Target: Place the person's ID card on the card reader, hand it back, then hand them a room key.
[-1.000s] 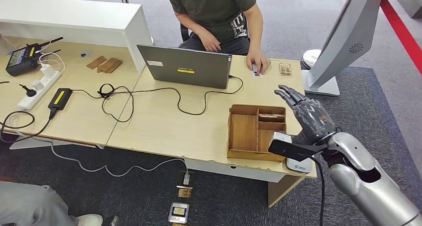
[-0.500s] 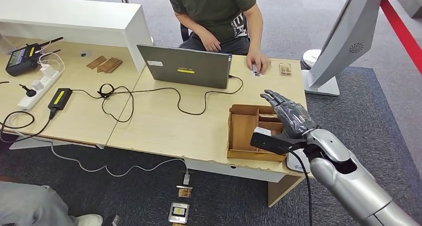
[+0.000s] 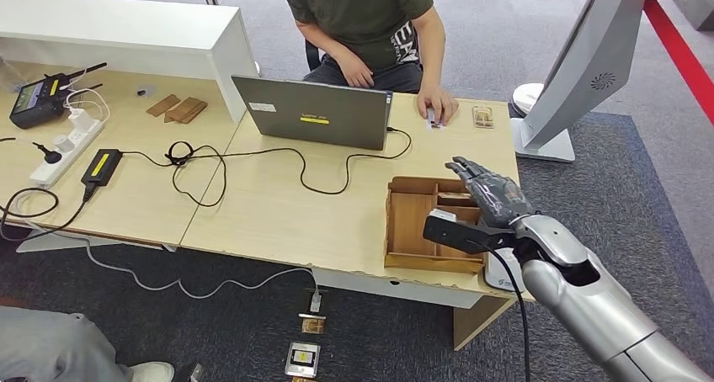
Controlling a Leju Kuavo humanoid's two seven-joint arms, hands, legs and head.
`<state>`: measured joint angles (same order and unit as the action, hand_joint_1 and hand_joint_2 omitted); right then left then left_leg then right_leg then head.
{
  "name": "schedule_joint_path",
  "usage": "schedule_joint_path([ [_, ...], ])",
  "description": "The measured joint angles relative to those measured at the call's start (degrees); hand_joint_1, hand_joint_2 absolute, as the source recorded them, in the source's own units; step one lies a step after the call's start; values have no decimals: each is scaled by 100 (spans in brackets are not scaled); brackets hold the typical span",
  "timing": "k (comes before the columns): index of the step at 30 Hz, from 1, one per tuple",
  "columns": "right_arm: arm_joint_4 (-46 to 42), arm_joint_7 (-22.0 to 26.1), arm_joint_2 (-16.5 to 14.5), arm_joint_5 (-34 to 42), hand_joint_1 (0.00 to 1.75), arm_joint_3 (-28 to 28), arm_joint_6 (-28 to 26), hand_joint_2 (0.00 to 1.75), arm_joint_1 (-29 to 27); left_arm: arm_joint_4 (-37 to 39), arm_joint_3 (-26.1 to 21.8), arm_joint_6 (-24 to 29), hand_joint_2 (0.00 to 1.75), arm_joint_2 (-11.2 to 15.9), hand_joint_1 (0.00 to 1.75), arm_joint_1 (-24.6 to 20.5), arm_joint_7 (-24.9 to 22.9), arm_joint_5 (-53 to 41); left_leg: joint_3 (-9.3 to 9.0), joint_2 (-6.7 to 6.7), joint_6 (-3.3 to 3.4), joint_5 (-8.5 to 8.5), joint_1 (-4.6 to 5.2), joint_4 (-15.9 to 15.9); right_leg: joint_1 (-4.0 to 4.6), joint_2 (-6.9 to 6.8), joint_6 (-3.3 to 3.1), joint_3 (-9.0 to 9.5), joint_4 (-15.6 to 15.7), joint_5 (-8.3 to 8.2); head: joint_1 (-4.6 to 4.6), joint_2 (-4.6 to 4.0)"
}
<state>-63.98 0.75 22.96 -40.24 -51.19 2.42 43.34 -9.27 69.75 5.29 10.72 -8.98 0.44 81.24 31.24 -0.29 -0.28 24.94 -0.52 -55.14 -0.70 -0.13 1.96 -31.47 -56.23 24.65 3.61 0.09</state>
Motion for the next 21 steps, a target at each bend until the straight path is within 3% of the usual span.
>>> schedule_joint_path([
  [12,140,72,-33,-99,0,19,-144,175,3,0,0,0,0,10,0,1,0,-1,0,0,0,0,0,0,0,0,0,0,0,0,1,0],
  [21,495,366,-142,-212,0,17,-596,175,73,0,0,21,0,9,0,1,-5,-17,0,0,0,0,0,0,0,0,0,1,-1,0,1,0],
])
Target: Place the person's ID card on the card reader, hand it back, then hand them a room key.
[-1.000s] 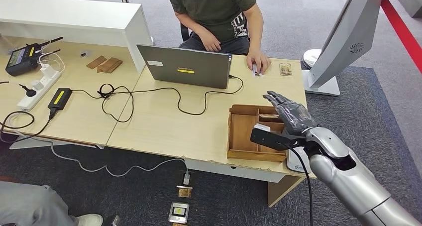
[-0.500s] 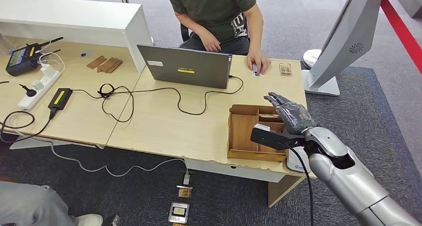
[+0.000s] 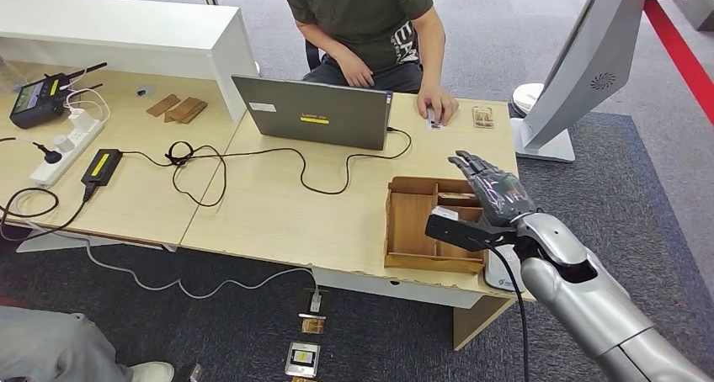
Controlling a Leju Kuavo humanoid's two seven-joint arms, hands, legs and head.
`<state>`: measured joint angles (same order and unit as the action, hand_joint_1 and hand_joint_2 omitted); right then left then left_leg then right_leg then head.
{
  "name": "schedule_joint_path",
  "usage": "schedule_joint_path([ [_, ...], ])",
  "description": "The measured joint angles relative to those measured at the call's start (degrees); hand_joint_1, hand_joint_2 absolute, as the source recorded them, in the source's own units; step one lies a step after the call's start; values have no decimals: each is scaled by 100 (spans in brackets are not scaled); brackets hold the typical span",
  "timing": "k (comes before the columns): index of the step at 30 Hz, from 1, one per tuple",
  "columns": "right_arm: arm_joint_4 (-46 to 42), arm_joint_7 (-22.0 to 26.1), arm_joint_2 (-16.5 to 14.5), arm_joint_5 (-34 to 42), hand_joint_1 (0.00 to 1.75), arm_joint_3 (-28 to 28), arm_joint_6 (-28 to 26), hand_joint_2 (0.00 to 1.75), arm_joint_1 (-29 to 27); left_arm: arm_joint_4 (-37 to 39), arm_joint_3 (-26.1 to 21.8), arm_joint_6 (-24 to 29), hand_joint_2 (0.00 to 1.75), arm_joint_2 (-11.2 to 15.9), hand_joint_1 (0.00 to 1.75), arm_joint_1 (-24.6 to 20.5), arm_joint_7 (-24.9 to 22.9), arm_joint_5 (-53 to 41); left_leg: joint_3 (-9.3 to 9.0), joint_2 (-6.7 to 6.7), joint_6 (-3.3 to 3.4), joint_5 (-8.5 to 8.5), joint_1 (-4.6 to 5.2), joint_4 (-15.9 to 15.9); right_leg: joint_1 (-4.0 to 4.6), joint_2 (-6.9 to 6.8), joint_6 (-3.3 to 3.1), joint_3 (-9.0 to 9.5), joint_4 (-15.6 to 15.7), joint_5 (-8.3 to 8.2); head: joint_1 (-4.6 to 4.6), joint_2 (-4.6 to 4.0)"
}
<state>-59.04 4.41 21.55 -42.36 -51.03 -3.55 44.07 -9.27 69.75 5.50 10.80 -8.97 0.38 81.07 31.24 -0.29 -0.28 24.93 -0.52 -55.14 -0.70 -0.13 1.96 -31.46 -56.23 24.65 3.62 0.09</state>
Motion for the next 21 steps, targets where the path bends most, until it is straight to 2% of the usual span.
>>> schedule_joint_path([
  [13,699,196,-310,-32,0,-3,-238,175,125,0,0,15,0,-12,0,0,1,2,0,0,0,0,0,0,0,0,0,-1,0,0,0,0],
  [21,811,204,-362,-43,0,-3,-259,175,129,0,0,14,0,-12,0,0,1,2,0,0,0,0,0,0,0,0,0,0,0,0,-1,0],
])
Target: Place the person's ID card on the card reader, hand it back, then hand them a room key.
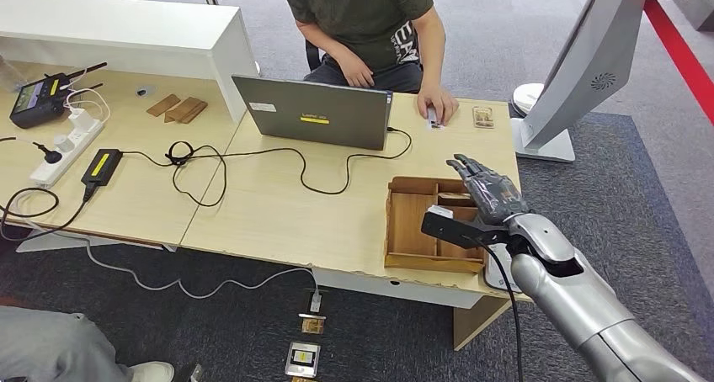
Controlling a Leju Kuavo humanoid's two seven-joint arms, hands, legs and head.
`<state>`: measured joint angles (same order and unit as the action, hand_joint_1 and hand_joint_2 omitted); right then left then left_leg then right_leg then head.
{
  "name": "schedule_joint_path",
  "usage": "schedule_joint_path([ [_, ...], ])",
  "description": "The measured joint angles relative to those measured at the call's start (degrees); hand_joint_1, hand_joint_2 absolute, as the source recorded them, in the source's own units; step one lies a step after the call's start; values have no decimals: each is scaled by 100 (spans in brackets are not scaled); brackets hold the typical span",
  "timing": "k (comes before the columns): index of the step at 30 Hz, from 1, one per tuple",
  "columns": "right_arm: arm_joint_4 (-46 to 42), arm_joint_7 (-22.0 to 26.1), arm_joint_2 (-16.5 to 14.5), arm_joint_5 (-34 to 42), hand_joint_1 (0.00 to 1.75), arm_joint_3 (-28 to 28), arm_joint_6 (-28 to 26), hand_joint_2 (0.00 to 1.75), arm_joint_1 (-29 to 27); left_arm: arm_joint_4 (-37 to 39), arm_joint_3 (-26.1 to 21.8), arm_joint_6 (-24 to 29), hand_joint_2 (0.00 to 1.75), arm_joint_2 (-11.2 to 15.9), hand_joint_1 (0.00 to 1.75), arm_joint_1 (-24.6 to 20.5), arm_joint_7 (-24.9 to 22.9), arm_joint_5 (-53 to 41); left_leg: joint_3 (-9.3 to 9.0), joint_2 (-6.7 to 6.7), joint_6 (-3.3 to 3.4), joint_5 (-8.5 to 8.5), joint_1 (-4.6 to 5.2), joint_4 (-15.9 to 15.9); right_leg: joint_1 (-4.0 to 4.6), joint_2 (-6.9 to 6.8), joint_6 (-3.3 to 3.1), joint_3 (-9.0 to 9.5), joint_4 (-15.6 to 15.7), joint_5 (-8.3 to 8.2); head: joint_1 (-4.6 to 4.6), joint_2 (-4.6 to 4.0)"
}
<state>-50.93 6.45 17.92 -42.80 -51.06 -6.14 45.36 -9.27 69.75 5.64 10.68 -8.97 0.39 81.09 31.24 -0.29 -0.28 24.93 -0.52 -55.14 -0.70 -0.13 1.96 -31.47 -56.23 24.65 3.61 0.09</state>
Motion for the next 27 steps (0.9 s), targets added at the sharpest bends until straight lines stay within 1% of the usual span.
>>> schedule_joint_path([
  [4,106,5,-33,-26,0,0,-17,175,5,0,0,-1,0,1,0,0,0,0,0,0,0,0,0,0,0,0,0,0,0,0,0,0],
  [12,515,92,-194,-95,0,4,-91,175,96,0,0,-8,0,0,0,1,0,17,0,0,0,0,0,0,0,0,0,0,0,0,1,0],
  [27,846,153,-243,-264,0,7,-237,175,151,0,0,-31,0,7,0,5,13,17,0,0,0,0,0,0,0,0,0,0,1,0,1,0],
])
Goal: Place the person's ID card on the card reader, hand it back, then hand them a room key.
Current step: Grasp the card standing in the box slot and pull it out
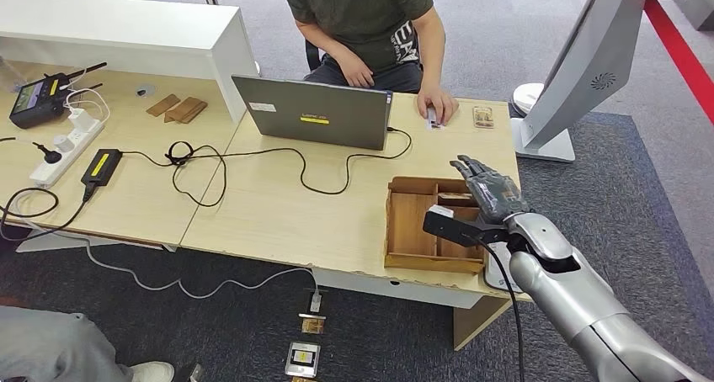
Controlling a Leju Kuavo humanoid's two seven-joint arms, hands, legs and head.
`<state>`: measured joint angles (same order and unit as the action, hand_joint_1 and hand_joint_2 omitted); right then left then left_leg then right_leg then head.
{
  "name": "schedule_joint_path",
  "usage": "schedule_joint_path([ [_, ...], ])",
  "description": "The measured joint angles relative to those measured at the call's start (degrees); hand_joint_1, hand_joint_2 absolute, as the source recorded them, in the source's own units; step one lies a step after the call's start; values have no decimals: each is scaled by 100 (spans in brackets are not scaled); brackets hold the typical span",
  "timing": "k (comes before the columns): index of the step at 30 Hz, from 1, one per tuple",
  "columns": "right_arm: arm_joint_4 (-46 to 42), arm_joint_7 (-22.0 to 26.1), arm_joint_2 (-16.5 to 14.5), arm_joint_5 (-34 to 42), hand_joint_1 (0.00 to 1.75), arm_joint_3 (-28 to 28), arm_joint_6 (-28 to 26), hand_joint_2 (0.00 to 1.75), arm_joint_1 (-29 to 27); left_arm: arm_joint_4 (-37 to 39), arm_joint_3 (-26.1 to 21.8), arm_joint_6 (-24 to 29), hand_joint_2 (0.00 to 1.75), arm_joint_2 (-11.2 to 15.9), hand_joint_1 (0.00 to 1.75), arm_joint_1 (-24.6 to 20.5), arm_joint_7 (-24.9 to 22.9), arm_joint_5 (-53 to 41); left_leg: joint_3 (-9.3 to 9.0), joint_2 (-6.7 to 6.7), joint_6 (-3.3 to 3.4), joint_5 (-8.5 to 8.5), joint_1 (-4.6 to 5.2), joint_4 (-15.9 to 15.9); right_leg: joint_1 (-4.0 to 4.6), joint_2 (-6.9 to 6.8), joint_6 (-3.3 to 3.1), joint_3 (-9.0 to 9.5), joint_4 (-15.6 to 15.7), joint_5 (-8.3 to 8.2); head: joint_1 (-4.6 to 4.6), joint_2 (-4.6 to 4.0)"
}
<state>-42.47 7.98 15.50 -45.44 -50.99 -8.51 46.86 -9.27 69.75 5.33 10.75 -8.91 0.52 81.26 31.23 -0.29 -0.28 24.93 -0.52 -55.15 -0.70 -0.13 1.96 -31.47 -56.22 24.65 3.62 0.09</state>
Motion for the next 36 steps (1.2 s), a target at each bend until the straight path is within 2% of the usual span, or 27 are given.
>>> schedule_joint_path([
  [1,16,0,-1,0,10,0,9,175,1,0,0,0,0,1,0,0,3,0,0,0,0,0,0,0,0,0,0,0,0,0,0,0],
  [4,65,0,-2,0,141,0,40,175,6,0,0,0,0,4,0,1,10,0,0,0,0,0,0,0,0,0,0,0,0,0,0,0],
  [5,79,0,-2,0,175,0,52,175,7,0,0,0,0,4,0,2,11,0,0,0,0,0,0,0,0,0,0,0,0,0,-1,0],
  [23,187,-13,6,-85,175,15,127,175,66,0,2,16,0,5,0,7,-13,-16,-4,1,0,0,0,0,0,1,0,0,1,0,0,0],
  [36,-18,-61,170,27,175,145,137,175,-113,0,2,-11,0,5,0,12,13,-64,-6,1,0,0,1,-1,-1,1,1,4,2,-1,0,0],
])
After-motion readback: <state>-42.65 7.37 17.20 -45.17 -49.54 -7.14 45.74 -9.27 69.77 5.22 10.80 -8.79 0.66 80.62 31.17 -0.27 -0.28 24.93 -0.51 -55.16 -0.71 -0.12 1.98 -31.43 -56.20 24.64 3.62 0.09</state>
